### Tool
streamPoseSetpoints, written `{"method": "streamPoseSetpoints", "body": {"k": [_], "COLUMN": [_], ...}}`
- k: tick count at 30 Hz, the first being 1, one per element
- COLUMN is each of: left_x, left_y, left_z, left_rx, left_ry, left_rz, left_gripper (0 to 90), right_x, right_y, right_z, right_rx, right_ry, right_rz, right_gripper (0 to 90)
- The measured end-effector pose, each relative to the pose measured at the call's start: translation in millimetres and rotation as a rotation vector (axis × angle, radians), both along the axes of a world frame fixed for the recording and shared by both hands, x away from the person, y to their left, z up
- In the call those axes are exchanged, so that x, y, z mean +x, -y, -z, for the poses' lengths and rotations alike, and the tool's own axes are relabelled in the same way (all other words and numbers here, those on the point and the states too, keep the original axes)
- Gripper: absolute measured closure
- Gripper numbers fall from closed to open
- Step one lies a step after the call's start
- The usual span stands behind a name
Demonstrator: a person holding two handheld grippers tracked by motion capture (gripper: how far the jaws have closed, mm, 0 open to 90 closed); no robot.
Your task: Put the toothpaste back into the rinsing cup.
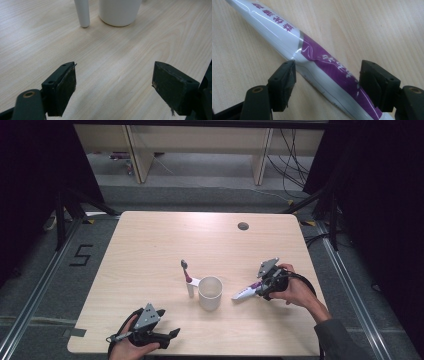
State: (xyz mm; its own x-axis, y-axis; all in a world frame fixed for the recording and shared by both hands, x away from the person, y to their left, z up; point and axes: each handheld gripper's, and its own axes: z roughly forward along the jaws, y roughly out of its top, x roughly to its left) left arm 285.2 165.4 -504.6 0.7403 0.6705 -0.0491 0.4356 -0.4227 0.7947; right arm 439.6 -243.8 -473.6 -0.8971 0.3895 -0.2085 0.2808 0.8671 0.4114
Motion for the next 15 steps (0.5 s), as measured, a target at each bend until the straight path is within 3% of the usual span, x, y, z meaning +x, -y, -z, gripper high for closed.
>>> {"method": "streamPoseSetpoints", "body": {"k": [1, 2, 3, 6, 8, 11, 12, 13, 14, 15], "left_x": [-0.7, -0.7, -0.4, -0.9, -0.6, -0.1, -0.1, -0.7, -0.1, -0.2], "left_y": [1.8, 1.9, 0.1, 1.8, 1.0, 0.2, 0.2, 1.9, 0.3, 0.8], "left_z": [0.6, 0.6, -0.2, 0.4, 0.2, 0.4, -0.4, 0.5, -0.1, 0.9], "left_rx": [-0.030, -0.030, -0.002, -0.032, -0.017, -0.007, -0.002, -0.032, -0.002, -0.013], "left_ry": [0.000, 0.000, 0.003, -0.001, -0.001, 0.002, 0.003, 0.001, 0.001, 0.000], "left_rz": [-0.011, -0.011, -0.003, -0.012, -0.008, 0.001, -0.004, -0.011, -0.003, -0.003], "left_gripper": [19.0, 19.1, 19.1, 19.0, 19.1, 19.1, 19.1, 19.1, 19.0, 19.1], "right_x": [-0.4, 1.0, 2.0, 2.3, 1.5, 1.2, 1.2, 1.3, 0.9, 0.9], "right_y": [-1.3, -2.3, -3.3, -5.2, -5.6, -6.2, -6.5, -6.1, -6.0, -5.6], "right_z": [0.1, 0.4, 0.1, -0.3, 0.3, 4.7, 6.4, 6.2, 5.9, 5.1], "right_rx": [-0.004, -0.008, -0.014, -0.020, -0.025, -0.083, -0.097, -0.083, -0.088, -0.095], "right_ry": [-0.010, -0.014, -0.011, -0.023, -0.037, -0.063, -0.070, -0.080, -0.076, -0.086], "right_rz": [0.011, -0.009, -0.018, -0.030, -0.029, -0.045, -0.053, -0.061, -0.067, -0.076], "right_gripper": [30.2, 29.7, 29.9, 30.2, 30.3, 32.6, 34.4, 37.7, 40.2, 44.1]}}
